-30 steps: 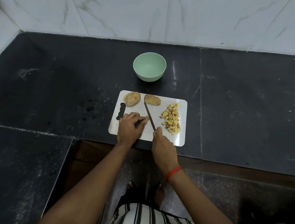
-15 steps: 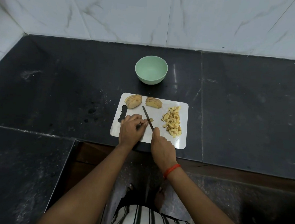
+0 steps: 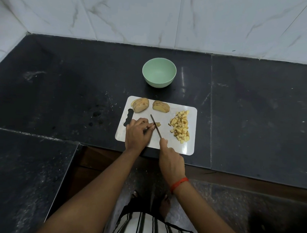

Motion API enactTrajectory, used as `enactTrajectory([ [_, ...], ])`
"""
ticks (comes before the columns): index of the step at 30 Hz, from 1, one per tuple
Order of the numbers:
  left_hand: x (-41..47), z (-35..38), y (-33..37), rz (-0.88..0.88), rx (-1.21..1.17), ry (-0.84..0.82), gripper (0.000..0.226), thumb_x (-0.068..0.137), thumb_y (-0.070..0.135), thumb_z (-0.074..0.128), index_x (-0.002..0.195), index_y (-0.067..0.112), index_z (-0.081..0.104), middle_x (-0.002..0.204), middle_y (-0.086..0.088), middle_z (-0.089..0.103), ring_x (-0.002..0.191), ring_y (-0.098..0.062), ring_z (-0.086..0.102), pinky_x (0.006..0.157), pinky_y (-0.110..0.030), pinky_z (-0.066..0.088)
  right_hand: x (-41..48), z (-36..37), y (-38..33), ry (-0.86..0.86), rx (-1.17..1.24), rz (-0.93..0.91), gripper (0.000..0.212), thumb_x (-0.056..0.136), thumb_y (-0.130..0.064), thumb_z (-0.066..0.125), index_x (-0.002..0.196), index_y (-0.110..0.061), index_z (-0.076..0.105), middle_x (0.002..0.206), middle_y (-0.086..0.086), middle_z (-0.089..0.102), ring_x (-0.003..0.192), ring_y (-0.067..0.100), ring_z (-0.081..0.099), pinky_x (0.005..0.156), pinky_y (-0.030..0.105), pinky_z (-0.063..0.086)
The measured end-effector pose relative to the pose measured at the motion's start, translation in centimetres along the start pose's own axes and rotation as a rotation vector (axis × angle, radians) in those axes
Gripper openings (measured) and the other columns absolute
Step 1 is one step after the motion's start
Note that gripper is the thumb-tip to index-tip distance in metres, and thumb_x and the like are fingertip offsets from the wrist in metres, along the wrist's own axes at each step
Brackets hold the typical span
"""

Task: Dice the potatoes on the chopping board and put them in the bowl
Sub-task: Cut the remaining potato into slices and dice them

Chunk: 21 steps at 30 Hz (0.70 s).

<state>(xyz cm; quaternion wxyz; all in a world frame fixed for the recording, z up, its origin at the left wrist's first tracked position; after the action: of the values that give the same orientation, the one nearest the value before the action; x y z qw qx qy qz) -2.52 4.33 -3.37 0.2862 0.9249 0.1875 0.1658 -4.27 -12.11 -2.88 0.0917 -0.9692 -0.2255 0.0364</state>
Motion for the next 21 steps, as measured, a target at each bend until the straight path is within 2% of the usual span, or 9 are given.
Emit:
enactTrajectory([
  [2,-0.1,0.0,0.1,-0.009,0.012,0.005,0.022,0.095,0.039,0.068,0.091,0.019,0.077,0.107,0.009,0.069,0.094,-0.019,0.052,0.077,-0.037,0.039,-1.9,1.0,1.0,-0.123,-0.003,0.016,0.029,0.1,-0.011,0.044,0.124,-0.018,0.028,0.079,0.006,0.066,0.06,0.026,0.067,0.047,0.032,0.037],
  [4,0.0,0.1,0.1,-0.015,0.009,-0.001,0.025,0.095,0.041,0.068,0.089,0.018,0.076,0.107,0.009,0.068,0.094,-0.018,0.052,0.077,-0.035,0.037,-3.8,1.2,1.9,-0.166,0.046,0.043,0.025,0.104,-0.014,0.033,0.126,-0.022,0.024,0.088,0.003,0.065,0.072,0.027,0.069,0.054,0.035,0.041],
  [7,0.0,0.0,0.1,-0.01,0.005,-0.01,0.027,0.095,0.043,0.067,0.094,0.019,0.077,0.108,0.007,0.067,0.095,-0.017,0.053,0.078,-0.037,0.039,-5.3,0.8,2.9,-0.117,0.133,0.084,0.009,0.107,-0.026,0.033,0.11,-0.026,0.025,0.081,0.001,0.064,0.069,0.03,0.068,0.054,0.036,0.042],
  [8,0.0,0.0,0.2,-0.013,-0.001,-0.017,0.027,0.095,0.044,0.067,0.099,0.019,0.078,0.109,0.006,0.067,0.097,-0.016,0.054,0.08,-0.038,0.04,-5.5,0.6,3.1,-0.097,0.183,0.103,0.009,0.108,-0.033,0.03,0.105,-0.026,0.025,0.079,0.001,0.065,0.067,0.031,0.068,0.053,0.037,0.045],
  [10,0.0,0.2,-0.1,-0.035,-0.033,-0.034,0.032,0.095,0.046,0.065,0.112,0.021,0.077,0.112,0.005,0.067,0.102,-0.016,0.055,0.085,-0.04,0.043,-5.6,0.0,3.1,-0.019,0.268,0.111,0.021,0.106,-0.044,0.021,0.101,-0.025,0.029,0.076,0.002,0.066,0.063,0.032,0.067,0.052,0.04,0.051],
  [13,0.0,0.0,-0.7,-0.045,-0.126,-0.03,0.037,0.095,0.046,0.067,0.121,0.021,0.073,0.111,0.006,0.069,0.103,-0.014,0.056,0.088,-0.04,0.047,-4.4,-1.3,2.4,0.09,0.337,0.109,0.029,0.105,-0.045,0.024,0.102,-0.021,0.039,0.076,0.003,0.068,0.061,0.034,0.066,0.049,0.04,0.05],
  [15,-0.2,-0.4,-0.8,0.0,-0.141,-0.017,0.034,0.094,0.039,0.071,0.12,0.018,0.074,0.109,0.003,0.07,0.1,-0.015,0.057,0.086,-0.04,0.051,-2.6,-1.5,1.9,0.125,0.337,0.104,0.028,0.106,-0.042,0.027,0.103,-0.018,0.043,0.077,0.005,0.067,0.062,0.037,0.065,0.048,0.038,0.045],
  [17,-0.6,-0.6,-0.5,0.041,-0.133,-0.001,0.027,0.093,0.031,0.073,0.114,0.014,0.077,0.105,-0.001,0.07,0.097,-0.018,0.059,0.081,-0.041,0.053,-0.6,-1.5,1.4,0.156,0.314,0.092,0.027,0.106,-0.041,0.025,0.101,-0.019,0.04,0.074,0.004,0.066,0.06,0.035,0.065,0.046,0.037,0.048],
  [21,-0.5,-0.4,-0.6,0.031,-0.106,0.007,0.021,0.093,0.032,0.074,0.098,0.012,0.081,0.099,0.001,0.069,0.091,-0.017,0.056,0.074,-0.042,0.051,1.5,-0.4,0.5,0.086,0.3,0.062,0.02,0.106,-0.038,0.024,0.104,-0.023,0.035,0.074,0.003,0.065,0.061,0.03,0.065,0.051,0.038,0.052],
])
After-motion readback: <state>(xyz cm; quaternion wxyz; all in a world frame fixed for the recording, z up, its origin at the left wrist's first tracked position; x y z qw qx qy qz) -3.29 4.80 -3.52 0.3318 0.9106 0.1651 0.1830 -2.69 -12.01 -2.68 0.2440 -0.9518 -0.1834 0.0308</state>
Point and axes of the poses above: each hand's wrist, its own x-axis towards the middle knuckle, its own z-axis out of the palm, y = z × x, the point moved 9 cm from there along x, towards the middle knuckle
